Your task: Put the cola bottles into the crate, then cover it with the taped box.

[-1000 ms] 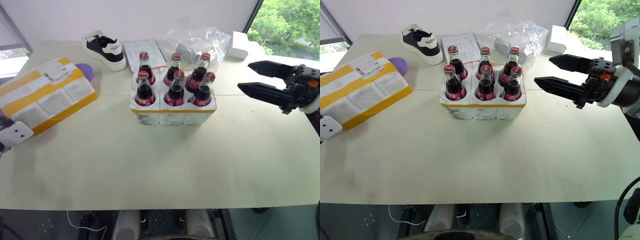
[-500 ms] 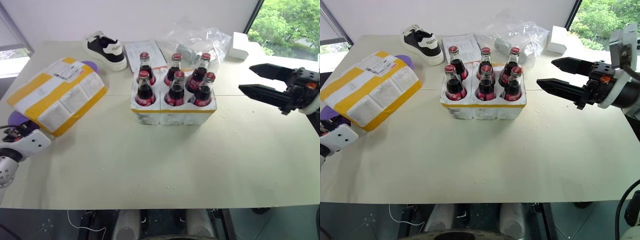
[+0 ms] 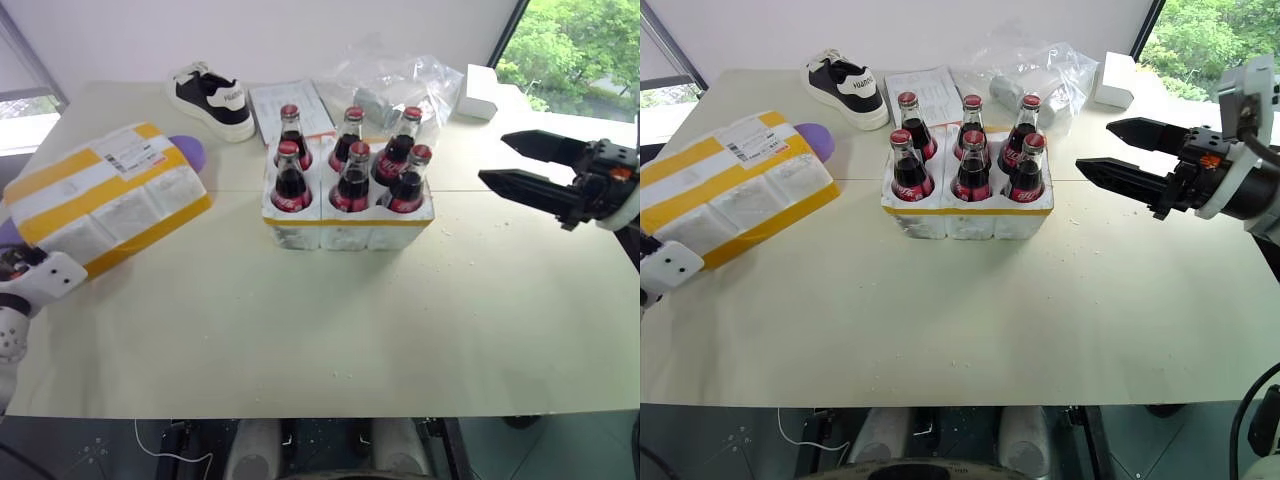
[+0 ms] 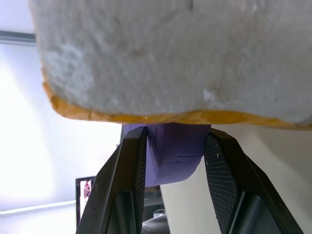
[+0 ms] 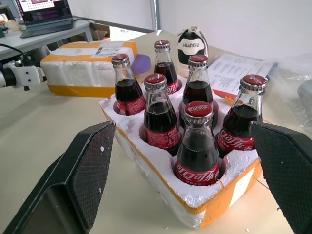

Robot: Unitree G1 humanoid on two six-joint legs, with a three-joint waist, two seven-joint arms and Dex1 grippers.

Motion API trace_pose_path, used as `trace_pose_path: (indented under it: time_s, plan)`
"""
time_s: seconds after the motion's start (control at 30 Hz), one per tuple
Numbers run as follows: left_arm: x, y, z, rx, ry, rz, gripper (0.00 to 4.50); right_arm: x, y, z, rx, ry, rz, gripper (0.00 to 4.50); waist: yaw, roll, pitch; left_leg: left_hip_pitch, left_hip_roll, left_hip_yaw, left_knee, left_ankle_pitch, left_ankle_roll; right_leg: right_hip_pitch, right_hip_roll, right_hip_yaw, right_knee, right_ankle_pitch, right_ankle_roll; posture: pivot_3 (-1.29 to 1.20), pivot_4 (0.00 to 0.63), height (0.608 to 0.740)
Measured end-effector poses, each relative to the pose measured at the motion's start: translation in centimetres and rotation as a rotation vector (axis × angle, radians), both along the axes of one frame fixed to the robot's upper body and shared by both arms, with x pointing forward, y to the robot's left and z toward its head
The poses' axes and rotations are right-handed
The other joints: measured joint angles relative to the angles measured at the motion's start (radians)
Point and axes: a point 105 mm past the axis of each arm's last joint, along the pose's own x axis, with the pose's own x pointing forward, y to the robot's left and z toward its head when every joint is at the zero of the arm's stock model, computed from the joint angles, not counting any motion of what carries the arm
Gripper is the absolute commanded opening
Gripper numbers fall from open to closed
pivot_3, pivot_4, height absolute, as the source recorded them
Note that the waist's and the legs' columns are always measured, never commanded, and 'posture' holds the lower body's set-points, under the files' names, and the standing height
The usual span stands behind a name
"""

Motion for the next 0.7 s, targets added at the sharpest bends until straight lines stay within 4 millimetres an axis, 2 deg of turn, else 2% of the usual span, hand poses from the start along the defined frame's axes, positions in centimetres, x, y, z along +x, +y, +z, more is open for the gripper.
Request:
trace_pose_path:
  time_s: [0.13,0.5,0.7]
  plan:
    - [0.7,0.2,0.3,0.005,-0.015,0.019,4.47,-0.1,-0.2,0.1,0.012,-0.006,-0.007,4.5,-0.002,0.0,0.0,0.0,0.0,0.0,0.0,0.0,0.0,0.0,0.0,0.0,0.0,0.0,0.0,0.0,0.15,0.74]
    - [2.4,0.9,-1.0,-0.019,0.004,0.083,4.47,-0.6,-0.6,-0.5,0.005,0.003,-0.019,4.5,0.003,0.0,0.0,0.0,-0.001,0.0,0.001,0.0,0.0,0.001,0.0,0.0,0.0,0.0,0.0,0.0,0.15,0.74]
    - [3.8,1.0,-0.8,-0.022,0.003,0.085,4.47,-1.0,-0.5,-0.3,-0.002,-0.012,-0.01,4.5,0.0,-0.001,0.0,0.0,-0.002,0.0,0.001,0.0,0.0,0.001,0.001,0.0,0.0,0.0,0.0,0.0,0.15,0.74]
